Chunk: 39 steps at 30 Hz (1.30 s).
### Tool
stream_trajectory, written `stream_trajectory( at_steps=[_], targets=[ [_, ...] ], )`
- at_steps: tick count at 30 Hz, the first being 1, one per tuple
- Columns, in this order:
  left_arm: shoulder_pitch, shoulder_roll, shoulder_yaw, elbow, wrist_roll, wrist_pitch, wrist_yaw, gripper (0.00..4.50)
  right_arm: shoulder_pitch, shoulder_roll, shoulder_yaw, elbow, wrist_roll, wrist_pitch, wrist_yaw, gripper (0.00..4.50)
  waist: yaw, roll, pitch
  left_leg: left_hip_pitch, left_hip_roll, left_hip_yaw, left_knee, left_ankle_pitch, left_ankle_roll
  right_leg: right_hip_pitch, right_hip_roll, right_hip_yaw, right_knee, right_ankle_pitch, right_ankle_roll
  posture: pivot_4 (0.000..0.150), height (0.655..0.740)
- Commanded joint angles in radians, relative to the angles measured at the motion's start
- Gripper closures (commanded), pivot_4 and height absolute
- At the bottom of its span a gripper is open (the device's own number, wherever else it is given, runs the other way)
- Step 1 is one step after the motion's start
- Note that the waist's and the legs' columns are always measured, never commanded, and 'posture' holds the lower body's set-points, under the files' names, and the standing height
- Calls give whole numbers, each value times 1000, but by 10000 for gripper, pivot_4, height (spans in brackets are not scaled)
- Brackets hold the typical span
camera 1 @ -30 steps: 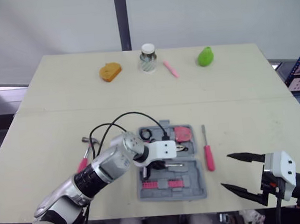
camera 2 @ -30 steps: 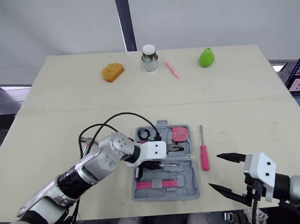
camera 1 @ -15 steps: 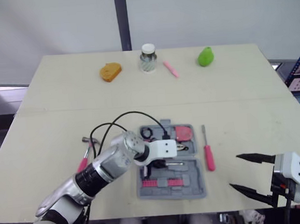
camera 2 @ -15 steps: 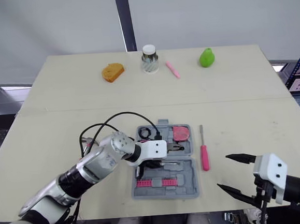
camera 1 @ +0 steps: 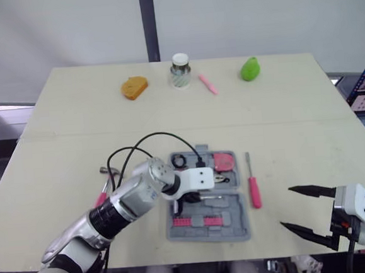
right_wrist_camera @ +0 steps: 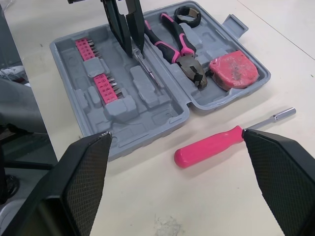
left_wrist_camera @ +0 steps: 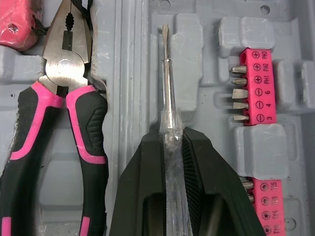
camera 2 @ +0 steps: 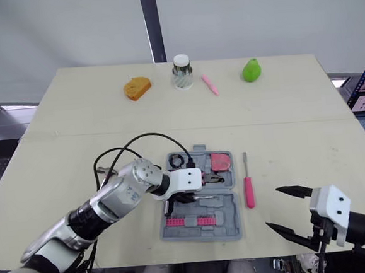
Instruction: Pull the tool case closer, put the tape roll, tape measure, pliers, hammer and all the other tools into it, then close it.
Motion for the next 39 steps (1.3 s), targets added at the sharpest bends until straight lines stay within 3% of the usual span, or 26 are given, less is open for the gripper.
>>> stream_trajectory(
  at_steps=[1, 23, 39],
  targets=[
    [-21, 1, 19, -20, 2, -12, 3, 44933, -1, -3, -6, -5, 3, -8, 8, 0, 0, 0, 0, 0, 0, 0, 0, 0, 0, 0, 0, 0, 0, 0, 0, 1500, 6950],
    [-75, -12, -50, 87, 41, -127, -60, 44933, 44, 28, -18, -54, -6, -4, -21, 0, 0, 0, 0, 0, 0, 0, 0, 0, 0, 0, 0, 0, 0, 0, 0, 1500, 6950],
    [-83, -22, -21, 91, 54, -111, -72, 44933, 50, 27, -16, -56, -5, -3, -29, 0, 0, 0, 0, 0, 0, 0, 0, 0, 0, 0, 0, 0, 0, 0, 0, 1500, 6950]
  ],
)
